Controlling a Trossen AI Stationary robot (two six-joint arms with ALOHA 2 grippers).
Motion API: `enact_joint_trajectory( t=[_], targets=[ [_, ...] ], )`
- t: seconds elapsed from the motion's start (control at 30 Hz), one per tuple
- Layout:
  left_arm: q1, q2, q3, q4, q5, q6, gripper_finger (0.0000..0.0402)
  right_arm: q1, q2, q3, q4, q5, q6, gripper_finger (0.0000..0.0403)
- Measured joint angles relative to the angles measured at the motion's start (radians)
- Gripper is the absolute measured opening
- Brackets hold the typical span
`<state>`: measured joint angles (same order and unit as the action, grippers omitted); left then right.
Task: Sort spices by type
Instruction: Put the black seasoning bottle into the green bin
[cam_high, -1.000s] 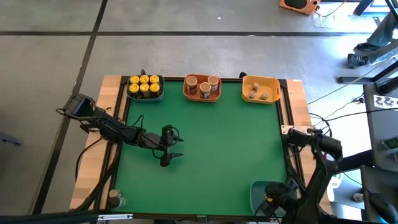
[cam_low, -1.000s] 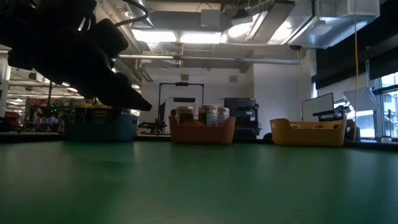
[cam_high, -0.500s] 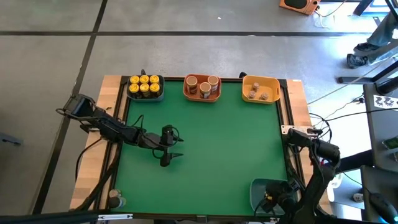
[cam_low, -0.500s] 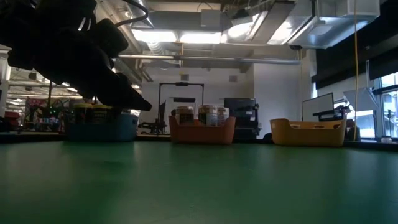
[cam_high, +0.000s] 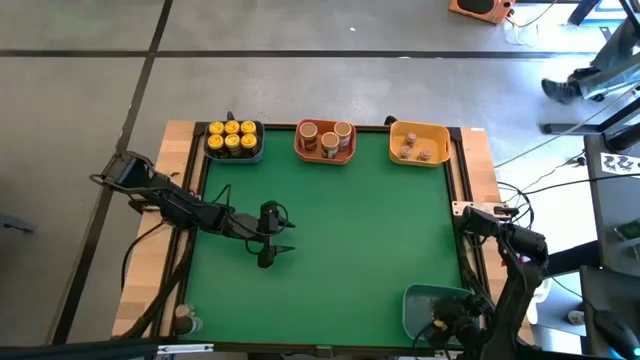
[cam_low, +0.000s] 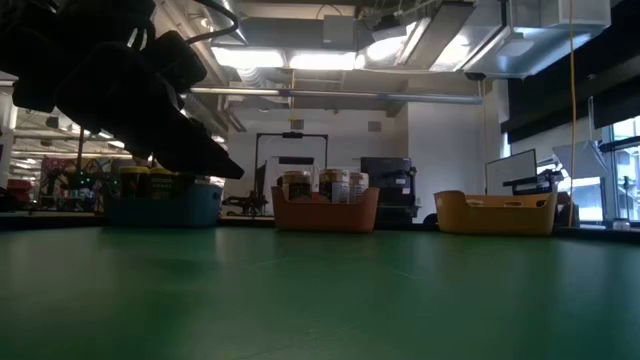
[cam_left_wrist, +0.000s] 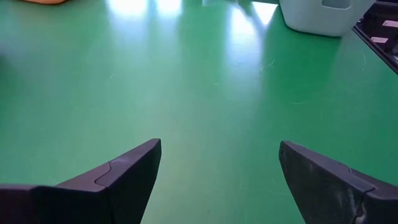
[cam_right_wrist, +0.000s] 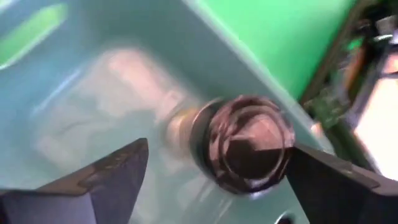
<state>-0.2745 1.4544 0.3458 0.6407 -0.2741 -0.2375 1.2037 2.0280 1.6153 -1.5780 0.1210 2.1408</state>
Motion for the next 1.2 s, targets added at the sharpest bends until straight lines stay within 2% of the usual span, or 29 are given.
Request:
enact_joint_trajectory(
  t=[0.17, 0.27, 0.37, 0.57, 0.7, 0.87, 0.93, 1.07, 1.2],
  targets=[
    [0.0, -0.01, 0.014, -0.004, 0.001, 0.02, 0.0324, -0.005, -0.043, 0.067, 0.007, 0.026, -0.044, 0.0371],
    [-0.013, -0.041, 0.038, -0.047, 0.008, 0.027, 0.0324, -0.02, -0.05, 0.091, 0.007, 0.126, -0.061, 0.0369],
    [-0.039, -0.089, 0.081, -0.172, 0.015, 0.031, 0.0324, -0.049, -0.05, 0.103, 0.007, 0.261, -0.127, 0.0365],
    [-0.107, -0.187, 0.239, -0.551, 0.016, 0.037, 0.0324, -0.127, -0.05, 0.104, 0.01, 0.411, -0.326, 0.0363],
    [-0.172, -0.195, 0.374, -0.763, 0.012, 0.049, 0.0324, -0.18, -0.05, 0.104, 0.017, 0.549, -0.487, 0.0363],
    [-0.287, -0.177, 0.498, -0.919, -0.043, 0.032, 0.0324, -0.235, -0.05, 0.085, 0.083, 0.785, -0.639, 0.0363],
    [-0.335, -0.161, 0.562, -0.992, -0.055, 0.006, 0.0324, -0.254, -0.05, 0.065, 0.125, 0.813, -0.696, 0.0363],
    [-0.449, -0.084, 0.727, -1.161, -0.123, -0.066, 0.0324, -0.297, -0.05, 0.032, 0.153, 0.803, -0.754, 0.0363],
    [-0.528, 0.048, 0.925, -1.428, -0.153, -0.208, 0.0324, -0.333, -0.05, 0.012, 0.16, 0.802, -0.763, 0.0363]
  ],
)
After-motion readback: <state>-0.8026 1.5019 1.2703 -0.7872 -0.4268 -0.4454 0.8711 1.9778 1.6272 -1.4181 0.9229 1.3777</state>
